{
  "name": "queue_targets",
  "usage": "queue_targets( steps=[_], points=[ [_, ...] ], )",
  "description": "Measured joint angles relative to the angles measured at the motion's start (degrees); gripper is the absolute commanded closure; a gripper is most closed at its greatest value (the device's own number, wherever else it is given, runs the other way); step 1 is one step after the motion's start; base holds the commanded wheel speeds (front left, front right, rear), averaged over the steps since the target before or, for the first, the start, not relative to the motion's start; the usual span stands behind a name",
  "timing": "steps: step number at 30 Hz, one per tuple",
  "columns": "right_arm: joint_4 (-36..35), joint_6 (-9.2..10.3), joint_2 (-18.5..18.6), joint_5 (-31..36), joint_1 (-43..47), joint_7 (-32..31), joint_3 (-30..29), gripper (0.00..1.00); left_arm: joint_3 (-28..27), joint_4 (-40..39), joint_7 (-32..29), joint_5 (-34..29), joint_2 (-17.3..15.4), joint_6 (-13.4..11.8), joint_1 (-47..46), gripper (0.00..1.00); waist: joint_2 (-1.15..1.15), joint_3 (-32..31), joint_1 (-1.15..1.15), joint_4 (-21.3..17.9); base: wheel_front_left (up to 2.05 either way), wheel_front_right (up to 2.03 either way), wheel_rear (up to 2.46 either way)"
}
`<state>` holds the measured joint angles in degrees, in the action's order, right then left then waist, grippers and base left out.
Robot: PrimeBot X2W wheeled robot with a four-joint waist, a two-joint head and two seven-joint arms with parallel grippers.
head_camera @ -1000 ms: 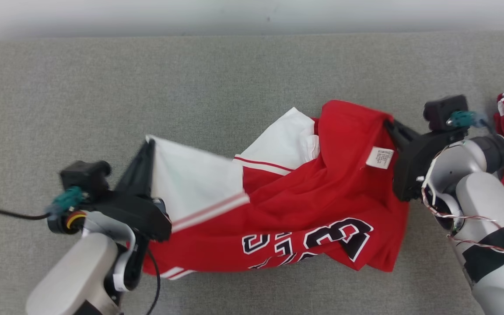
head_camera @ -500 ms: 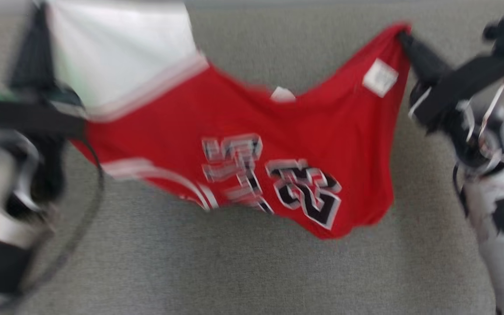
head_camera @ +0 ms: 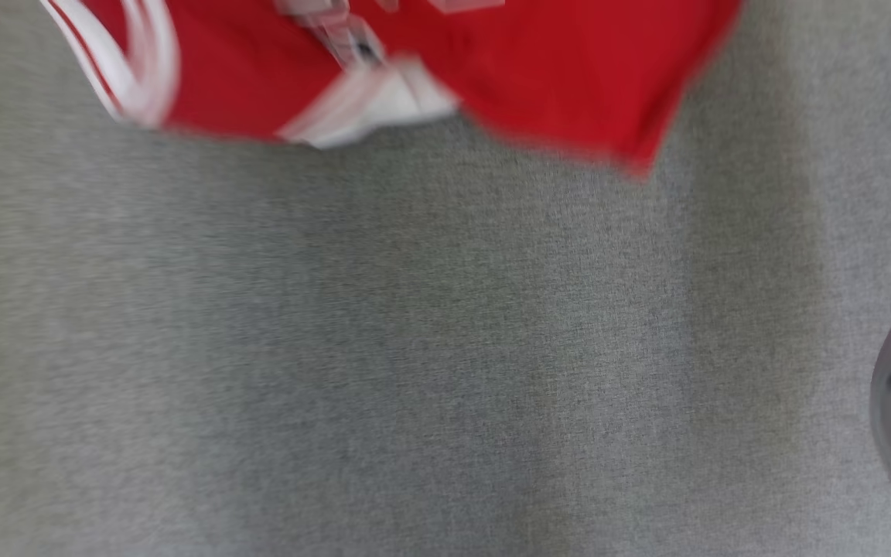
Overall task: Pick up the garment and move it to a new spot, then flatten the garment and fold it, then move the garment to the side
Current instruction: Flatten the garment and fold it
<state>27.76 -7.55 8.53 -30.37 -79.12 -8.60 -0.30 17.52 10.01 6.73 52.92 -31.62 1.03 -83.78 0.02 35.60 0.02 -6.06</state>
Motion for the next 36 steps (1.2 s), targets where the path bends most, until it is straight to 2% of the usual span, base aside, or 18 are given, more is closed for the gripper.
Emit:
queue_targets(
  steps=[4, 9, 15, 20, 25, 29, 32, 35, 36],
  points=[
    [1.98, 0.0, -0.94, 4.15, -7.79, 7.51, -3.26, 1.0, -0.47, 2.81, 4.38, -4.16, -0.2, 2.2, -10.08, 1.0, 0.0, 2.79, 0.0, -1.22, 0.0, 0.0, 0.0],
    [3.53, 0.0, -2.2, 8.42, -14.97, 15.94, -7.13, 1.0, -2.87, 3.88, 7.92, -8.04, 1.44, 4.47, -19.2, 1.0, 0.0, 4.21, 0.0, -3.07, 0.0, 0.0, 0.0],
    [5.09, 0.0, -1.74, 10.2, -15.86, 18.26, -4.83, 1.0, -8.59, -3.87, 8.34, -12.63, 4.36, 6.12, -19.61, 1.0, -0.02, 5.4, -0.03, -3.77, 0.0, 0.0, 0.0],
    [7.1, 0.0, 2.24, 11.55, -9.09, 17.72, 0.69, 1.0, -7.68, -7.11, 8.31, -14.85, 5.49, 6.39, -3.33, 1.0, -0.01, 6.63, -0.01, -2.79, 0.0, 0.0, 0.0],
    [6.22, 0.0, 5.43, 10.59, -3.82, 18.26, 6.36, 1.0, -12.34, -14.3, 8.32, -16.39, 7.57, 6.47, 13.25, 1.0, -0.01, 7.18, -0.01, -1.59, 0.0, 0.0, 0.0],
    [4.9, 0.0, 8.02, 7.04, 1.52, 17.98, 7.99, 1.0, -16.13, -20.39, 8.33, -16.66, 11.99, 6.47, 26.69, 1.0, -0.01, 5.83, -0.02, -0.85, 0.0, 0.0, 0.0],
    [3.43, 0.0, 10.51, 5.3, 6.81, 16.69, 9.34, 1.0, -16.9, -23.96, 8.33, -17.64, 14.58, 6.47, 36.7, 1.0, -0.01, 3.78, -0.02, -0.3, 0.0, 0.0, 0.0],
    [2.54, 0.0, 12.09, 4.06, 13.69, 14.99, 9.73, 1.0, -17.37, -24.7, 8.32, -18.2, 17.42, 6.47, 46.07, 1.0, -0.01, 1.08, -0.03, 0.38, 0.0, 0.0, 0.0],
    [2.14, 0.0, 12.66, 3.6, 18.73, 12.46, 10.24, 1.0, -17.7, -24.63, 8.32, -18.45, 19.6, 6.47, 51.87, 1.0, -0.02, -0.98, -0.03, 0.81, 0.0, 0.0, 0.0]
  ],
)
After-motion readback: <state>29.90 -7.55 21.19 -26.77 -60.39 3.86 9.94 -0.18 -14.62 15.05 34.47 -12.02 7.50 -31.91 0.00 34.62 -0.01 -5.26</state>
